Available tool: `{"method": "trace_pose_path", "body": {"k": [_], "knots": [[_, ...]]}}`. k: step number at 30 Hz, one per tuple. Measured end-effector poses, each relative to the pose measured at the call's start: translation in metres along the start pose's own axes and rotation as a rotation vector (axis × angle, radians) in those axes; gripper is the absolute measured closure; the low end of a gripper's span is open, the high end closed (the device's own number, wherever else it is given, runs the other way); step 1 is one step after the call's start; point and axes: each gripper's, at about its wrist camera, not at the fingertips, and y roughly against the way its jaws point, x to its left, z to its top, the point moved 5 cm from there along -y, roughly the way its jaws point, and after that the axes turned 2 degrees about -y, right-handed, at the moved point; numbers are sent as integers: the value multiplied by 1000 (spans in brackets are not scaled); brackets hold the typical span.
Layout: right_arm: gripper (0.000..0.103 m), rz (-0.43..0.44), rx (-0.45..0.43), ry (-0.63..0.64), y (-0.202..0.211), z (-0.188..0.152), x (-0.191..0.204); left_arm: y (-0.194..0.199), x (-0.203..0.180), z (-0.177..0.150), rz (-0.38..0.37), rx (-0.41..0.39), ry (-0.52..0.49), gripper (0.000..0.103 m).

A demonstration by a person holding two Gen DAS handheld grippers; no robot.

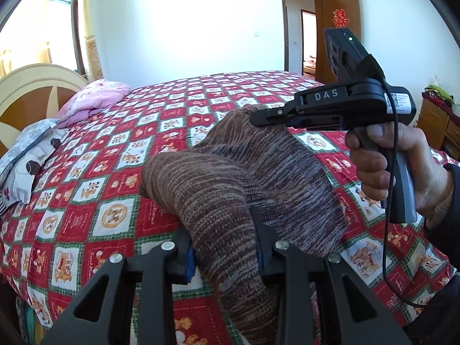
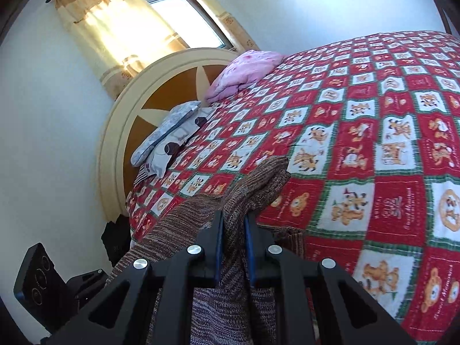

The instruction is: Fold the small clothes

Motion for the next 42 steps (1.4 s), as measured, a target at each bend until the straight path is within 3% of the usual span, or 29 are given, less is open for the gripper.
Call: {"method": "trace_pose_path", "body": {"k": [10,18,24,26,28,31,32,35,37,39,40,42], "knots": [[90,13,48,28,-33,-1,18,3,26,-20,14,7,56,71],[90,-22,124,31,-71,-14,13,-13,39,-59,26,55,75,70],[87,-47,176,16,-76,-36,-1,-12,45,-72,26,61,113,60],[80,-50,162,3,-63,-42,-6,-2,49,-67,19,32,119,54],[80,-64,143,29,-49,-48,-3,13,53,-58,22,-31,115,50],[80,-61,103,116,-31,-59,19,24,61,-45,66,-94,118,32],[80,-37,97,143,-28,-63,31,22,64,-40,88,-98,123,30],[78,29,165,192,-43,-79,60,-9,75,-33,185,-28,108,30],[77,-45,211,226,-57,-92,60,-35,87,-39,317,39,87,30],[77,-180,276,205,-70,-104,37,-45,91,-45,296,76,126,28],[77,-171,304,160,-71,-111,23,-50,91,-49,279,92,150,26],[77,-112,278,111,-64,-112,15,-52,89,-53,281,81,160,25]]}}
